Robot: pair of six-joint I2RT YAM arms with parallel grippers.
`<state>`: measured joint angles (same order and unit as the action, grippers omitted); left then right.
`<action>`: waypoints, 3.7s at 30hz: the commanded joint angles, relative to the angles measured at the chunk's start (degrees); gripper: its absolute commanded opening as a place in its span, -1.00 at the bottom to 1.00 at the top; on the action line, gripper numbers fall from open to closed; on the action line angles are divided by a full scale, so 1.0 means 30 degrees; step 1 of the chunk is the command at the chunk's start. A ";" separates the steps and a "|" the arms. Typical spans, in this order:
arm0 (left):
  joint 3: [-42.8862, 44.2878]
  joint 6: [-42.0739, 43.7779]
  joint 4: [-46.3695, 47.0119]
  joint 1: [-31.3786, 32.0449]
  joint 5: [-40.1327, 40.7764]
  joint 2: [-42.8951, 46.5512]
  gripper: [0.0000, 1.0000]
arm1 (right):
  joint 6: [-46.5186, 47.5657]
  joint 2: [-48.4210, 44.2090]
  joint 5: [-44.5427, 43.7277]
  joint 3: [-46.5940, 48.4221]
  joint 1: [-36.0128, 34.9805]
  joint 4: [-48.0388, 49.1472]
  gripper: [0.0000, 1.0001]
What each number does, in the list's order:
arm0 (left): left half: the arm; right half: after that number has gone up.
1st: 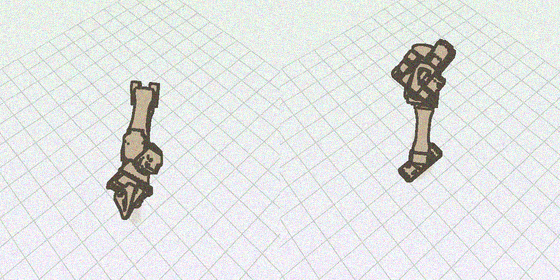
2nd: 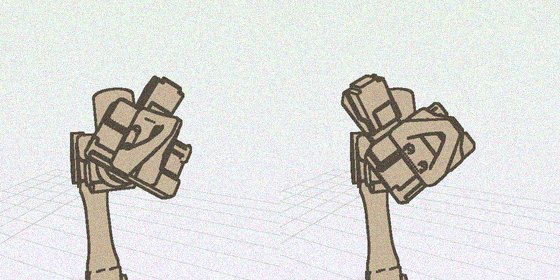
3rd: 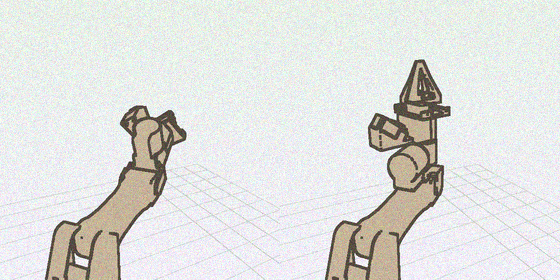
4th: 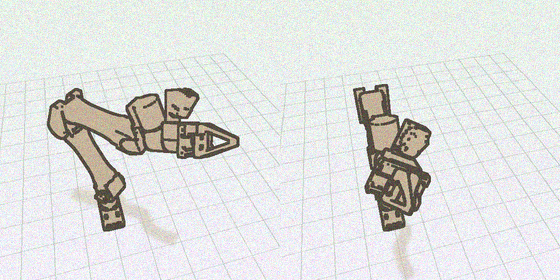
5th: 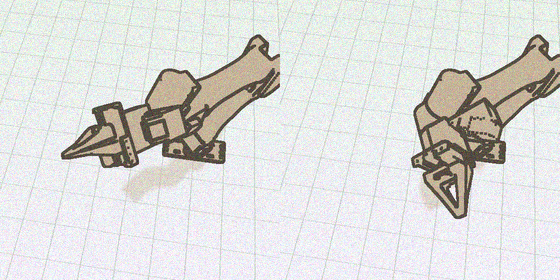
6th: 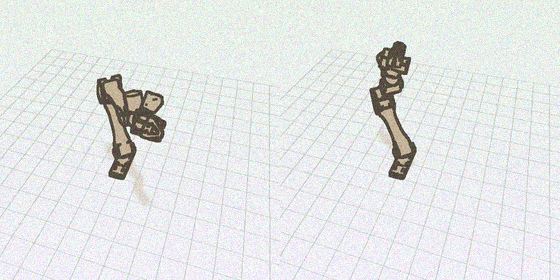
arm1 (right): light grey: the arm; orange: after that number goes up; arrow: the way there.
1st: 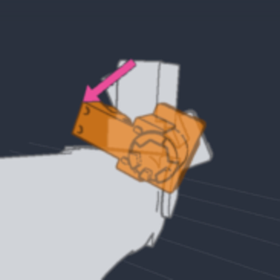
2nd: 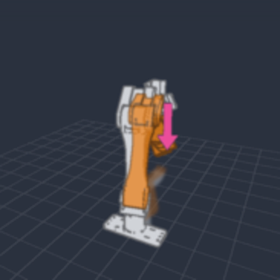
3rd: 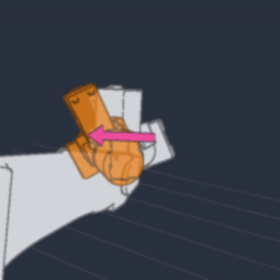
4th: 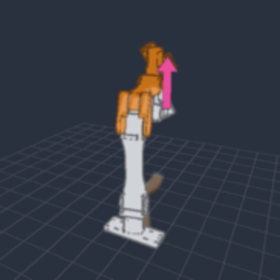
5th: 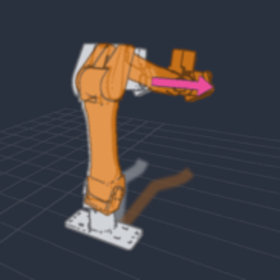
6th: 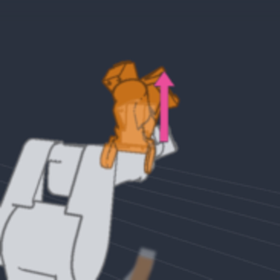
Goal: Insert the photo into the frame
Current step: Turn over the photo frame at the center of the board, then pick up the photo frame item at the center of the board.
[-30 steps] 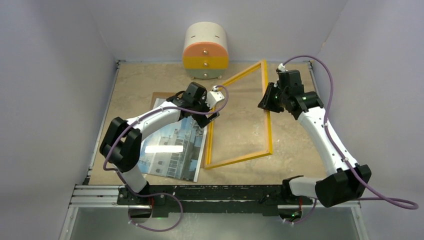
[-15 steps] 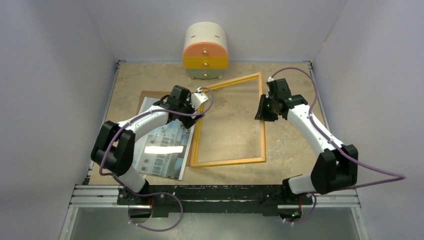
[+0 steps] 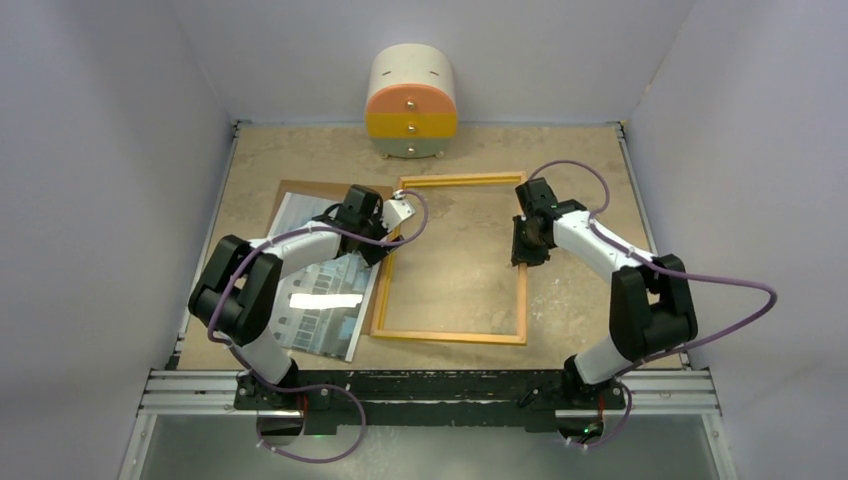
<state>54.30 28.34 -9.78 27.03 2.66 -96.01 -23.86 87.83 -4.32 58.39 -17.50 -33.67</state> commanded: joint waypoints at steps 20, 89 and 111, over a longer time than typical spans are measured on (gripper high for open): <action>-0.1201 0.1222 0.1343 0.0841 0.0631 0.0274 1.00 | -0.1012 0.3533 -0.2201 -0.0761 -0.0174 0.2732 -0.29; -0.0277 0.2625 -0.1659 -1.5293 -0.0923 0.0365 0.58 | -0.4736 1.6821 0.2077 2.0025 -0.7756 0.3779 0.34; -0.1734 0.3122 -0.0757 -1.4371 -0.0097 -0.0494 0.56 | -0.6766 1.7912 0.6414 1.9622 -0.6270 0.7122 0.21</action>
<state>52.10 37.23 -8.01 -16.71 2.72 -95.57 -41.45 141.12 8.56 118.43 -35.94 -16.80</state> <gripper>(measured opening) 0.781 0.616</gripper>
